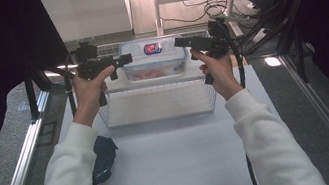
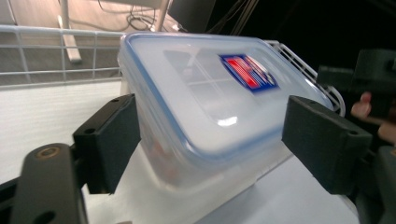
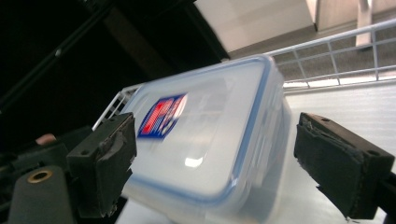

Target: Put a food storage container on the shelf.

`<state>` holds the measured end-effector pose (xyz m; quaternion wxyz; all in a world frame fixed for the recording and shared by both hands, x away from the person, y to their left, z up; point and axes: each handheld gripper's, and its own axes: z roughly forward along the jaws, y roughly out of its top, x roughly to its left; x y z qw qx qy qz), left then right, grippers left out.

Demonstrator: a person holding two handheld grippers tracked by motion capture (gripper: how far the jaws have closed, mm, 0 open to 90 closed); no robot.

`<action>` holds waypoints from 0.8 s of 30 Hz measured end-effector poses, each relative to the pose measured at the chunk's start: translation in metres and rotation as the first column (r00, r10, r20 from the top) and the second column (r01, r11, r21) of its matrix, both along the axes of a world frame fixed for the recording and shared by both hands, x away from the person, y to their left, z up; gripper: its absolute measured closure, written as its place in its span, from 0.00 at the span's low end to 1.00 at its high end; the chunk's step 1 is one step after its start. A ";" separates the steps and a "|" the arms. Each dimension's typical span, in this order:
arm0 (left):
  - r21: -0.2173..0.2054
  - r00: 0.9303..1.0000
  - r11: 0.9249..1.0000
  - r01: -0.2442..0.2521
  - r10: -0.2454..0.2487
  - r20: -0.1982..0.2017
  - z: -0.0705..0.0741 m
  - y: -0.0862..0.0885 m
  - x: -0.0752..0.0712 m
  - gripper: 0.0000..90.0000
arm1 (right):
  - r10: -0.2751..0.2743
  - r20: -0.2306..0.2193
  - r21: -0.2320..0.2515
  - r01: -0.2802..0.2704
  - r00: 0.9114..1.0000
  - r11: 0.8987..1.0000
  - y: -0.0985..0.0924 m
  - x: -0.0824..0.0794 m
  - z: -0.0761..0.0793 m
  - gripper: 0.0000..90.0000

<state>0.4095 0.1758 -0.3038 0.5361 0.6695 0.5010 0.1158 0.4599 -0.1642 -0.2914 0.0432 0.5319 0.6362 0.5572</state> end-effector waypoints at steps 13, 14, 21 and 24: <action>0.051 0.985 0.984 0.173 -0.172 -0.019 -0.041 0.002 -0.091 0.26 | 0.225 0.167 -0.221 -0.186 0.960 0.958 -0.036 -0.093 -0.020 0.22; 0.062 0.987 0.985 0.163 -0.162 -0.017 -0.047 0.002 -0.099 0.26 | 0.231 0.168 -0.228 -0.190 0.958 0.955 -0.038 -0.099 -0.025 0.23; 0.109 0.987 0.981 0.161 -0.161 -0.009 -0.076 0.000 -0.130 0.32 | 0.259 0.182 -0.270 -0.205 0.949 0.941 -0.056 -0.133 -0.066 0.28; 0.149 0.989 0.977 0.151 -0.149 -0.026 -0.094 0.000 -0.141 0.32 | 0.283 0.160 -0.294 -0.228 0.946 0.928 -0.060 -0.143 -0.084 0.30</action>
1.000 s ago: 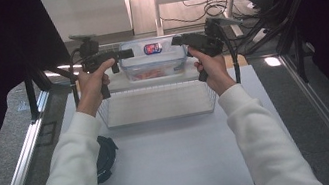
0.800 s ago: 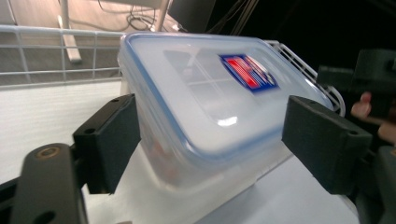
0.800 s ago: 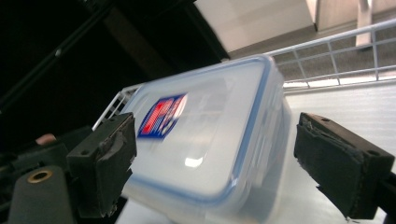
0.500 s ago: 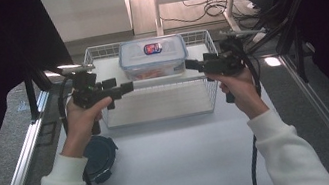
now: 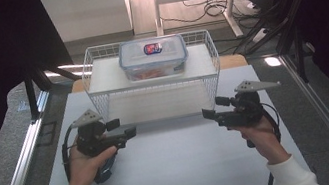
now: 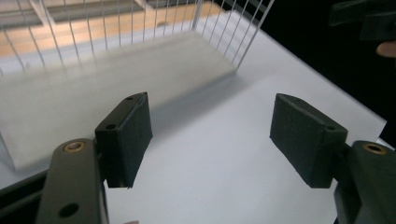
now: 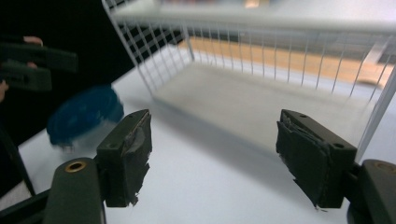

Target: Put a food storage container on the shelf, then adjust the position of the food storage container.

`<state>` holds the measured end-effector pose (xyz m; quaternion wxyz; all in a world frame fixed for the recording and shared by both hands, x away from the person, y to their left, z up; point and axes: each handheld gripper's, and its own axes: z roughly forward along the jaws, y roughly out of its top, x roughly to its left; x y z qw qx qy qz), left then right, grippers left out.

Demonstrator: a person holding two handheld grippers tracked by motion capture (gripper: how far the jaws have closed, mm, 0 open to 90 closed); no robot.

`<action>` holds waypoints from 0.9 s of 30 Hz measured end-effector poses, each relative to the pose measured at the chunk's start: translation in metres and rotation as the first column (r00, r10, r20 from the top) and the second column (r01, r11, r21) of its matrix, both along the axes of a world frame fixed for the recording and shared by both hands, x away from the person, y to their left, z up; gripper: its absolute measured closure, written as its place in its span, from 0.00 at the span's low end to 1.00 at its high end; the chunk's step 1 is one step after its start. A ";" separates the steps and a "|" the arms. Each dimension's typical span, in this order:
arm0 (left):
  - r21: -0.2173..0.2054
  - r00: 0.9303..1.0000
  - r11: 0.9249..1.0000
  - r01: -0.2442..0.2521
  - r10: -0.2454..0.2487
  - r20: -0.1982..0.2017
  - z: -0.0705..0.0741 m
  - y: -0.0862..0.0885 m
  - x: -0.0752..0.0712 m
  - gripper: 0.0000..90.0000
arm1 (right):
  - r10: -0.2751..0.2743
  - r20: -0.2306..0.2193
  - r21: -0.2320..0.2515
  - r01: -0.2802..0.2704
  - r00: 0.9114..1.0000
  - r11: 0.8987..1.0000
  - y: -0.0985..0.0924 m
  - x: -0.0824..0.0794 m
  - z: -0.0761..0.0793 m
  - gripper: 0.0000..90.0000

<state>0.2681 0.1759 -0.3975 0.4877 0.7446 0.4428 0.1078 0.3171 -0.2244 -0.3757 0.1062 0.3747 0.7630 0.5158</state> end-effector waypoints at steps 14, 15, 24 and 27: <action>0.078 0.998 0.997 -0.014 0.018 -0.060 -0.047 -0.010 -0.015 0.36 | 0.024 -0.081 -0.098 -0.032 0.996 0.995 -0.005 -0.016 -0.047 0.34; 0.078 0.999 0.997 -0.012 0.016 -0.049 -0.047 -0.011 -0.016 0.36 | 0.024 -0.082 -0.100 -0.032 0.996 0.994 -0.004 -0.016 -0.048 0.34; 0.117 0.999 0.993 0.004 0.002 -0.054 -0.048 -0.012 -0.017 0.37 | 0.023 -0.095 -0.091 -0.032 0.995 0.995 -0.006 -0.015 -0.049 0.33; 0.111 0.998 0.994 0.005 0.002 -0.060 -0.047 -0.009 -0.016 0.36 | 0.029 -0.106 -0.088 -0.038 0.994 0.995 -0.007 -0.014 -0.050 0.33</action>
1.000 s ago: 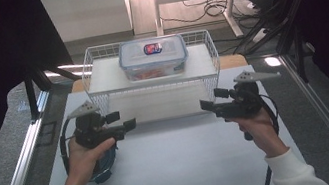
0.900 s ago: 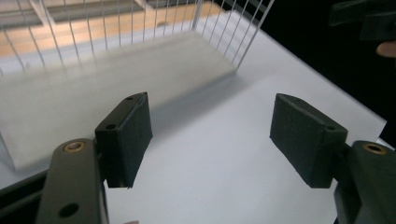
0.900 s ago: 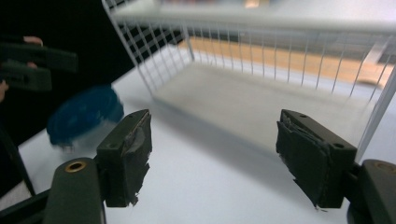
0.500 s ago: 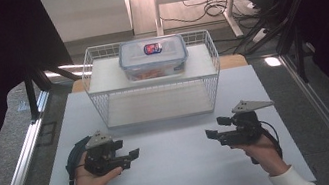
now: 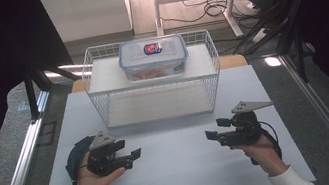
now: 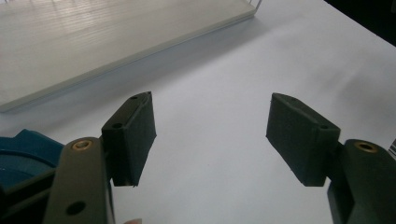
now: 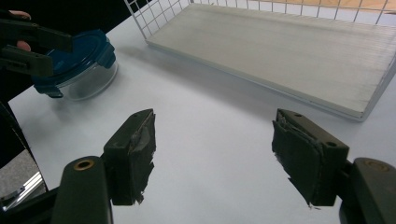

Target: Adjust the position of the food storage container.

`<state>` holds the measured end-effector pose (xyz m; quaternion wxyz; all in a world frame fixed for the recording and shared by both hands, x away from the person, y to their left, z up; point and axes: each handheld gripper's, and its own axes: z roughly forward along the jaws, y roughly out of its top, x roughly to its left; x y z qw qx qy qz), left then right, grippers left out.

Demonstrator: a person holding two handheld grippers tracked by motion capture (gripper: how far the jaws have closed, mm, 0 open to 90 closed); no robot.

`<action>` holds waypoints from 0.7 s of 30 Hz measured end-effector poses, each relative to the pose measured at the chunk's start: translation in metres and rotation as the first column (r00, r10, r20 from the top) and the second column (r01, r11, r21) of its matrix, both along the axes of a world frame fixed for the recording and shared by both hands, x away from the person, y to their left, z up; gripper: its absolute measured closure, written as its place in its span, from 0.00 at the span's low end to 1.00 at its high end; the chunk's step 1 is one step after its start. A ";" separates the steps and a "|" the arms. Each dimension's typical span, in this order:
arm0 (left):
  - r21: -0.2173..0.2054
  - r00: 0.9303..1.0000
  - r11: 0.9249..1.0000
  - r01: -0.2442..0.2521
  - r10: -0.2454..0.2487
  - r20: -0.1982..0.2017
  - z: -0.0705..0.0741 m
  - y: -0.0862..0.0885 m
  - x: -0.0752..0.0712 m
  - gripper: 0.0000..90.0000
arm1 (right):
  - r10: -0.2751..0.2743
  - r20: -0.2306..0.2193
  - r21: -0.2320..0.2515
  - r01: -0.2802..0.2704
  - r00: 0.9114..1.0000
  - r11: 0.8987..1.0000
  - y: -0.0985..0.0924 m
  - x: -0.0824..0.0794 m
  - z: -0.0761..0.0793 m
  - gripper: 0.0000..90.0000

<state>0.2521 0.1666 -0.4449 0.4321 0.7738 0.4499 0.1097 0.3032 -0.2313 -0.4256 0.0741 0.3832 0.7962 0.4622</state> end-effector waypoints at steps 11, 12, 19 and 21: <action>0.004 0.996 0.996 -0.090 0.090 0.018 0.024 0.044 0.006 0.37 | 0.003 -0.009 -0.001 -0.003 1.000 1.000 0.002 0.000 -0.001 0.33; 0.011 0.994 0.994 -0.108 0.108 0.020 0.026 0.052 0.006 0.38 | 0.003 -0.010 -0.003 -0.003 1.000 1.000 0.001 0.001 -0.002 0.33; 0.021 0.973 0.973 -0.231 0.231 -0.012 0.027 0.104 0.018 0.44 | -0.001 -0.024 -0.004 0.001 1.000 1.000 0.000 0.002 -0.002 0.33; 0.036 0.964 0.964 -0.263 0.264 -0.028 0.022 0.117 0.021 0.46 | 0.000 -0.023 -0.005 0.000 1.000 1.000 0.000 0.002 -0.002 0.33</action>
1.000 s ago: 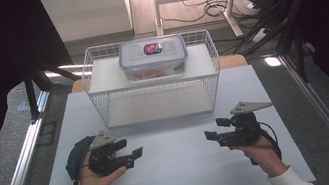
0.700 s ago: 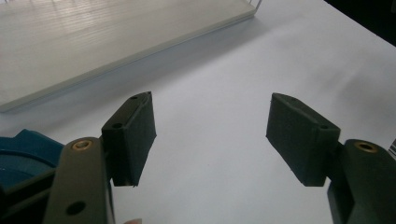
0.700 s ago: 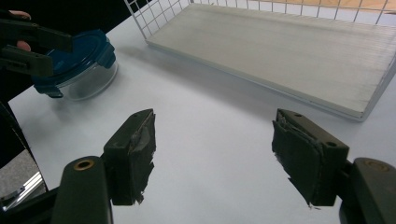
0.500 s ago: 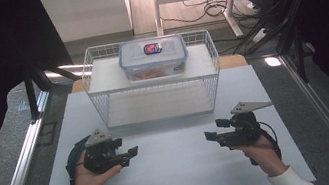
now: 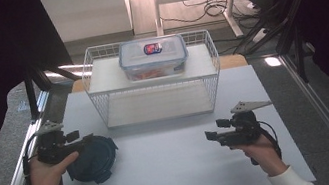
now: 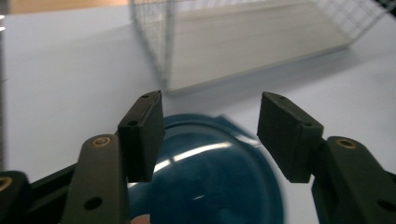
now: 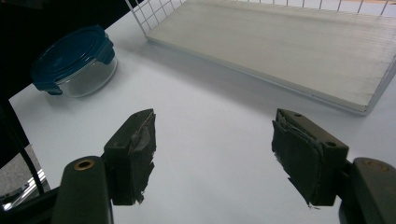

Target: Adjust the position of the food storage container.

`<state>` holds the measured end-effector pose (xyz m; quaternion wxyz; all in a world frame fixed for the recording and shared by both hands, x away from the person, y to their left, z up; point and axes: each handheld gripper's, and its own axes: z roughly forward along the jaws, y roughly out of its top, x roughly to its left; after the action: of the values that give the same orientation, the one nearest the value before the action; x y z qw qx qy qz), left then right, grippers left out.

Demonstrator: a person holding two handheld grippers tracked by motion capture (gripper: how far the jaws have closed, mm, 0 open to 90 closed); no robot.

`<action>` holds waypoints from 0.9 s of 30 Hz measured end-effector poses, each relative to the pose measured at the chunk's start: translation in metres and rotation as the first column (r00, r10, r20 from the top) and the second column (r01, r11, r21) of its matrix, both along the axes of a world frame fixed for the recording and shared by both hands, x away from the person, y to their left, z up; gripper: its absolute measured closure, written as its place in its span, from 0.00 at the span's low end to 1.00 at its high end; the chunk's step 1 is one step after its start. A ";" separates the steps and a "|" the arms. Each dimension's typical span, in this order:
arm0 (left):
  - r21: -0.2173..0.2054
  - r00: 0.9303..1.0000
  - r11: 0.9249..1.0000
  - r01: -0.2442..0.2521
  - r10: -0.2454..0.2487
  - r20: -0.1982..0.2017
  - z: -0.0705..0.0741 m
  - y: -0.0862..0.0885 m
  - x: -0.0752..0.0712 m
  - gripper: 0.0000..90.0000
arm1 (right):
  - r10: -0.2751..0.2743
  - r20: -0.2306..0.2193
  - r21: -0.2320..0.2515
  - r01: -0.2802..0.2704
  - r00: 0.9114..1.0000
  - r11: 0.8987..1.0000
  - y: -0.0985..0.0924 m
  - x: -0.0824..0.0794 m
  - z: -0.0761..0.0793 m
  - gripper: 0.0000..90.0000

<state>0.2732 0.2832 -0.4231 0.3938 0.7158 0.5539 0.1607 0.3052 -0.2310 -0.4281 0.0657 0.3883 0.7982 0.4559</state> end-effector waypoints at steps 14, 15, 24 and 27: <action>0.068 0.979 0.988 -0.137 0.145 -0.144 -0.046 0.059 0.011 0.79 | -0.013 -0.014 -0.011 0.013 1.000 1.000 -0.002 0.002 -0.003 0.33; 0.063 0.977 0.989 -0.137 0.145 -0.154 -0.048 0.061 0.011 0.82 | -0.015 -0.018 -0.013 0.015 1.000 1.000 -0.002 0.002 -0.003 0.33; 0.056 0.964 0.990 -0.127 0.136 -0.227 -0.068 0.074 0.009 0.99 | -0.023 -0.026 -0.020 0.022 0.999 1.000 -0.003 0.003 -0.005 0.33; 0.026 0.962 0.995 -0.094 0.098 -0.254 -0.074 0.070 0.009 1.00 | -0.022 -0.029 -0.026 0.021 0.999 0.999 -0.003 0.003 -0.005 0.33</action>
<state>0.2824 0.3531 -0.4969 0.3059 0.7056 0.6328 0.0900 0.3084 -0.2339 -0.4335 0.0638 0.4026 0.8007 0.4391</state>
